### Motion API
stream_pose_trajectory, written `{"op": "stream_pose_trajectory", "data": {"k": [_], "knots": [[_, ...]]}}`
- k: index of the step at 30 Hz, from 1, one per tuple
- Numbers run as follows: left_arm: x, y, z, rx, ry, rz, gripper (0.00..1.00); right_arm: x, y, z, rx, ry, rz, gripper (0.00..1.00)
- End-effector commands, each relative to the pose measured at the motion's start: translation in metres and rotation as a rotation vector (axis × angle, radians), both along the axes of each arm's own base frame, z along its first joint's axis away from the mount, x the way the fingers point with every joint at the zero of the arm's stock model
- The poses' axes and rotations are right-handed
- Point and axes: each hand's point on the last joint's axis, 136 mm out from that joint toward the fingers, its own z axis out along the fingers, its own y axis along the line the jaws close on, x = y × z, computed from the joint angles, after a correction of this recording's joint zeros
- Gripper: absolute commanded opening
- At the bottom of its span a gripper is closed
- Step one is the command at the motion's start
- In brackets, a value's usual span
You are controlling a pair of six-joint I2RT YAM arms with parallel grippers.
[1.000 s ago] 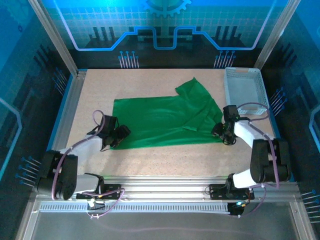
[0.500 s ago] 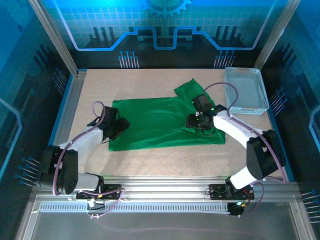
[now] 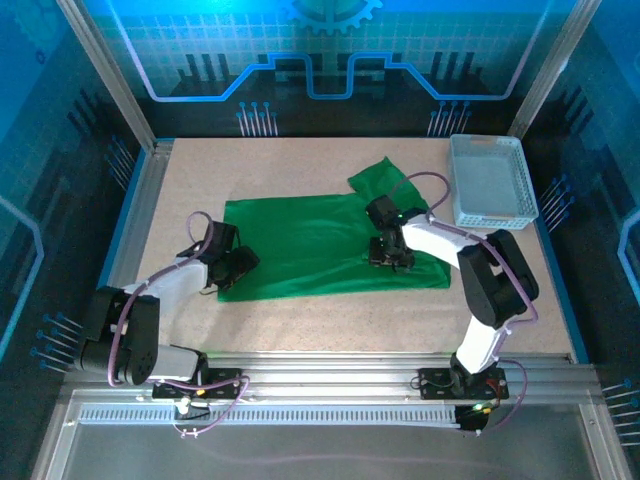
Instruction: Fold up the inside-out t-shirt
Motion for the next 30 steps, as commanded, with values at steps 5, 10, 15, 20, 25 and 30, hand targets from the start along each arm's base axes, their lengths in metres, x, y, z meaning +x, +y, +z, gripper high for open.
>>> {"op": "stream_pose_trajectory", "data": {"k": [5,10,15,20,25,30], "knots": [[-0.011,0.004,-0.01,0.025,0.024,-0.019,0.71,0.047,0.02,0.016,0.002,-0.069,0.017,0.42],[-0.013,0.006,-0.009,0.032,0.025,-0.019,0.71,0.084,0.03,0.018,0.05,-0.089,0.031,0.39],[-0.01,0.007,0.002,0.045,0.01,-0.026,0.71,0.121,0.023,0.049,0.067,-0.157,0.068,0.48],[0.007,0.012,0.034,0.079,-0.061,-0.032,0.74,0.138,0.004,0.089,0.084,-0.249,0.079,0.54],[0.05,0.006,0.065,0.095,-0.128,-0.079,0.76,0.156,-0.022,0.091,0.107,-0.267,0.043,0.54],[0.111,0.018,0.074,0.067,-0.144,-0.029,0.76,0.19,-0.03,0.076,0.123,-0.258,0.03,0.54]]}}
